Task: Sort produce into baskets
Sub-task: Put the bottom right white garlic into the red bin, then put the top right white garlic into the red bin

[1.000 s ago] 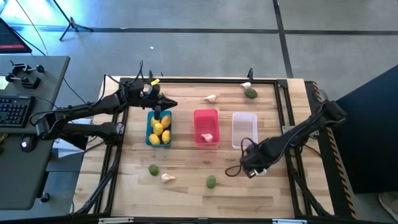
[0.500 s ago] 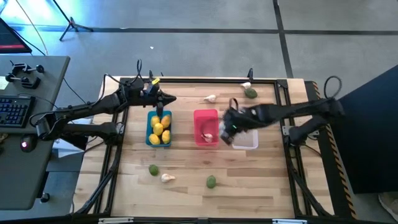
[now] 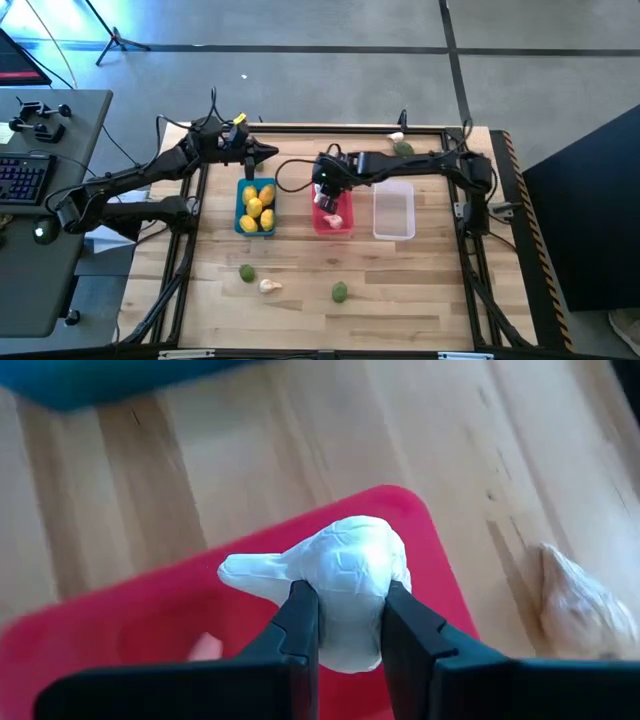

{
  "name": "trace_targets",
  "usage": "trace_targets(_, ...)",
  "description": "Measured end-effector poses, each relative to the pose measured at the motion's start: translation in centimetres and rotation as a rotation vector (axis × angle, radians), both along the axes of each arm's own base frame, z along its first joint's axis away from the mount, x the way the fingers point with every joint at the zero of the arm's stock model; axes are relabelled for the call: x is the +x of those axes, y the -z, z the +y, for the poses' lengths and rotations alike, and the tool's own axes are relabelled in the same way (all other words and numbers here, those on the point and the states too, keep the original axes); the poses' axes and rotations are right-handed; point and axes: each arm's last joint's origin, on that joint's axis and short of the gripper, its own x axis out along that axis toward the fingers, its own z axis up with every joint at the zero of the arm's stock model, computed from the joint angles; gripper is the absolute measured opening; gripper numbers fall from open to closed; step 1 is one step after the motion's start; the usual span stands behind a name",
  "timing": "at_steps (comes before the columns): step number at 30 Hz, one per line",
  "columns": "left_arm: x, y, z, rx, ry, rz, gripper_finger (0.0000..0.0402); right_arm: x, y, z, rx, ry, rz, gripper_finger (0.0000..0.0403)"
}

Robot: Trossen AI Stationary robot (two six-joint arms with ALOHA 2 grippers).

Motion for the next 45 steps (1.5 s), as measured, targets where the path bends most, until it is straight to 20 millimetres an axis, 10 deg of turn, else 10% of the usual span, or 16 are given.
trace_targets(19, -0.1, 0.0, 0.1, 0.029, -0.027, 0.011, 0.0007, 0.1, 2.7, -2.7, -0.044, -0.228, 0.108, 0.0057)
trace_targets(29, -0.1, 0.0, 0.1, 0.028, -0.028, 0.011, 0.0007, 0.3, 2.5, -1.9, -0.044, -0.207, 0.105, 0.0166)
trace_targets(37, -0.1, 0.0, 0.1, 0.021, -0.030, 0.009, 0.0007, -0.7, -0.9, -0.5, -0.058, -0.151, 0.042, 0.0201)
trace_targets(45, -0.1, 0.0, 0.1, 0.020, -0.030, 0.008, 0.0007, -3.6, -6.0, -1.5, -0.071, -0.032, -0.058, 0.0098)
